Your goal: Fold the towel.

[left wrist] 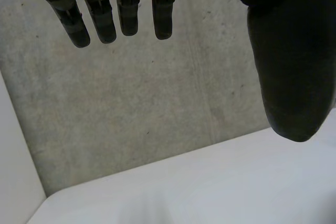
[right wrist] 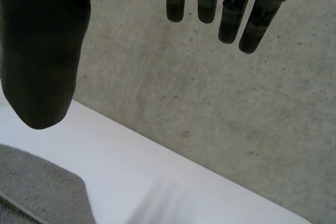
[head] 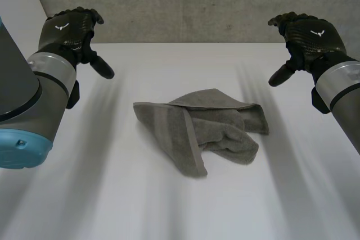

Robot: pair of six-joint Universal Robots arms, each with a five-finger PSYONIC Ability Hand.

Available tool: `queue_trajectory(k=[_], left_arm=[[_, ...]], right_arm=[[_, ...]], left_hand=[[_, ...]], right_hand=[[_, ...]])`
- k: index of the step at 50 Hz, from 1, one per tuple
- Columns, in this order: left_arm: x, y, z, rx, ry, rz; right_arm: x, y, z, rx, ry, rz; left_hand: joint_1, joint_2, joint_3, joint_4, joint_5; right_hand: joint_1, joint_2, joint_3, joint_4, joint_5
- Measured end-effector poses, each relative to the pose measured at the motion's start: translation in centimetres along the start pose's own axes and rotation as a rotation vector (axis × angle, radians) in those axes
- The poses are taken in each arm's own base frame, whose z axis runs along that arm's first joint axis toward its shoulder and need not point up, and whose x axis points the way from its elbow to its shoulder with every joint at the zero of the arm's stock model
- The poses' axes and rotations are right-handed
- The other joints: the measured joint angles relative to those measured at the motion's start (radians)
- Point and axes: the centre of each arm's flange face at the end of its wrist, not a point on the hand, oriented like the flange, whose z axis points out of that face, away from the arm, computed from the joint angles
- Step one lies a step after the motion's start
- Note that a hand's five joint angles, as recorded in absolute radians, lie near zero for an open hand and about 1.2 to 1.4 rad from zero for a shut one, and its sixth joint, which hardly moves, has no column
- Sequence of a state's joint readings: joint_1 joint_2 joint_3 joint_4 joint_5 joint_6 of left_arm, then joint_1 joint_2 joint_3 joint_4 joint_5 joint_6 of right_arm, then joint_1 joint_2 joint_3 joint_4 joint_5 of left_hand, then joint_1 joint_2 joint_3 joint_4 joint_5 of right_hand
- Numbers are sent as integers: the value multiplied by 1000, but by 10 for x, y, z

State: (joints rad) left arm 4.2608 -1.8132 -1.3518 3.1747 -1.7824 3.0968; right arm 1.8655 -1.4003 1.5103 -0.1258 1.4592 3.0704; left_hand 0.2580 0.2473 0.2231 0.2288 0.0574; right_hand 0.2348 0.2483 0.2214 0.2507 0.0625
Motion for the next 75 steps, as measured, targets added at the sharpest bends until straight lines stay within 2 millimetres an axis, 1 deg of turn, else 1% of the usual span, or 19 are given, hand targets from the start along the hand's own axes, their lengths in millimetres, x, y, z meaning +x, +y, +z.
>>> queue_trajectory(k=[7,18,32,37,43,45,49,54,55,62,71,75], left_arm=[[-2,0,-1,-18,-19,5],[-2,-8,-4,-3,-13,1],[-1,-3,-4,-15,-6,-1],[4,0,-6,-21,11,-5],[12,5,-10,-35,48,-4],[16,10,-10,-46,69,-2],[22,20,-9,-67,99,1],[34,41,-1,-100,151,7],[36,44,0,-104,157,7],[51,72,20,-132,223,14],[60,106,45,-165,239,34],[62,120,56,-173,234,64]], right_arm=[[0,4,2,-11,1,2],[3,-3,1,10,10,0],[2,-4,1,12,1,-5],[-1,-4,1,14,-32,-14],[-12,3,2,3,-148,-47],[-17,11,4,-11,-202,-64],[-20,24,9,-37,-248,-75],[-19,53,22,-83,-269,-72],[-19,56,23,-86,-269,-72],[-17,98,44,-111,-264,-98],[-21,129,65,-93,-263,-130],[-27,146,71,-109,-277,-127]], left_hand=[[0,0,0,0,0],[0,0,0,0,0],[0,0,0,0,0],[0,0,0,0,0],[0,0,0,0,0],[0,0,0,0,0],[0,0,0,0,0],[0,0,0,0,1],[0,0,0,0,1],[0,1,0,0,3],[20,30,0,0,56],[30,42,0,0,67]], right_hand=[[0,0,0,0,0],[0,0,0,0,0],[0,0,0,0,0],[0,0,0,0,0],[0,0,0,0,0],[0,-2,0,0,0],[0,-2,0,0,0],[0,-2,0,0,0],[0,-2,0,0,0],[0,-2,0,0,0],[2,-2,0,0,1],[17,4,0,0,3]])
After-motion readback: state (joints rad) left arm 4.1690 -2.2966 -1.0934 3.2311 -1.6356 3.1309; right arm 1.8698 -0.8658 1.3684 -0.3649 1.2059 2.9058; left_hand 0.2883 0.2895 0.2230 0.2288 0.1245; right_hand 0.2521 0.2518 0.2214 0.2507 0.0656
